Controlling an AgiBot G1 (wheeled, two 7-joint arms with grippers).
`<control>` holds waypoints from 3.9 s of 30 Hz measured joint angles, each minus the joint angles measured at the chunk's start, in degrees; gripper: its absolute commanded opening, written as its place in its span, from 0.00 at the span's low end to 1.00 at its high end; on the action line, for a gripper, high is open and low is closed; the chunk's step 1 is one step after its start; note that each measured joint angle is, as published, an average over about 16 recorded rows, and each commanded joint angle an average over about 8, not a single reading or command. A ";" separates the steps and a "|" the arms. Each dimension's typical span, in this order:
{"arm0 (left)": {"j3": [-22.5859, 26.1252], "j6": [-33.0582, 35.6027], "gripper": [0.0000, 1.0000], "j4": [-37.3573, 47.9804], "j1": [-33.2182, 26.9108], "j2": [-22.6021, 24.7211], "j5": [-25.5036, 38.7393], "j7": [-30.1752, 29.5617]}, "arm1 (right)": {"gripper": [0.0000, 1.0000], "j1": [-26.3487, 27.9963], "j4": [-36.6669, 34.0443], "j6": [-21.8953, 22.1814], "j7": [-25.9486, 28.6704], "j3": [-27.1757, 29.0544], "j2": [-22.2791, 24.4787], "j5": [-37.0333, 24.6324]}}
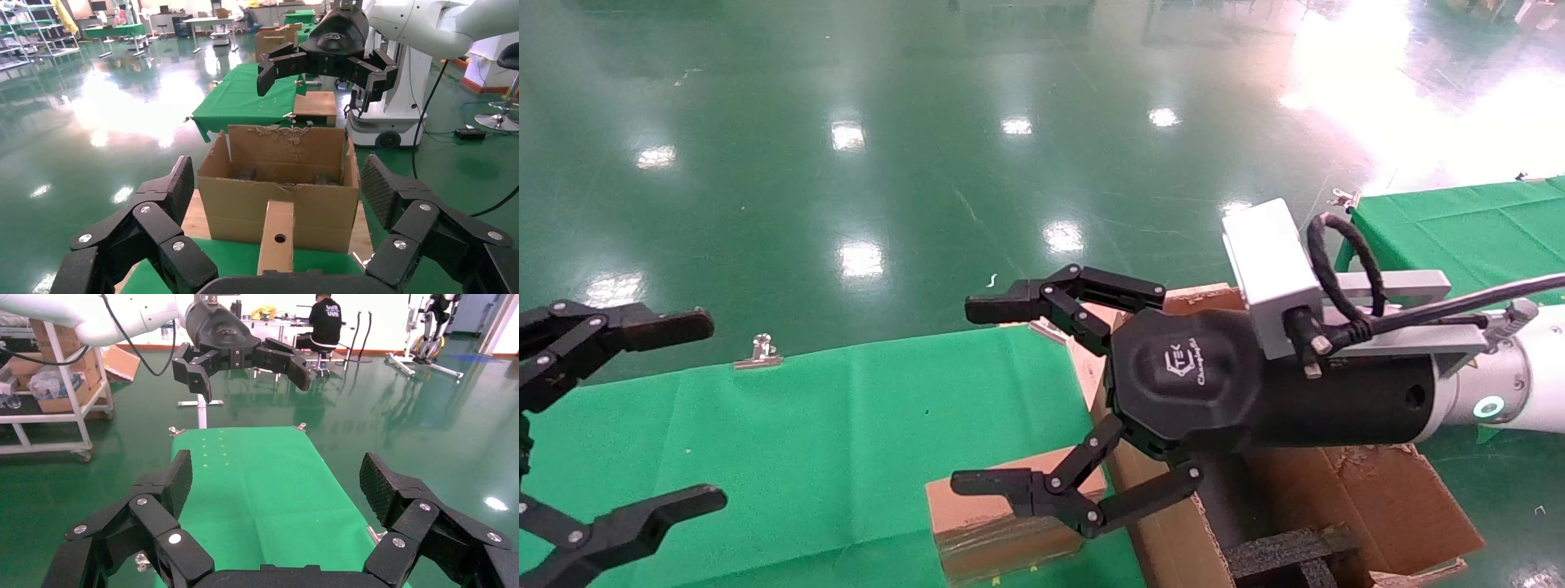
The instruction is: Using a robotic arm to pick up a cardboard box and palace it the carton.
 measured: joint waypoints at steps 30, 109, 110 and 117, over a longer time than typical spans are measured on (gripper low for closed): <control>0.01 0.00 0.00 0.01 -0.01 0.00 -0.01 0.01 | 1.00 16.39 2.76 -1.25 5.14 -20.45 -10.75 -42.62; 0.02 -0.02 1.00 0.02 0.00 -0.01 -0.03 0.02 | 0.00 37.83 -9.39 -5.04 -4.52 -26.61 -14.08 -46.41; 0.02 -0.02 1.00 0.02 0.00 -0.01 -0.03 0.02 | 0.00 39.03 -10.24 -5.12 -5.14 -26.81 -13.81 -46.06; 0.03 -0.02 1.00 0.02 0.00 -0.02 -0.04 0.02 | 0.00 46.11 -15.84 -5.26 -8.93 -29.07 -12.06 -43.61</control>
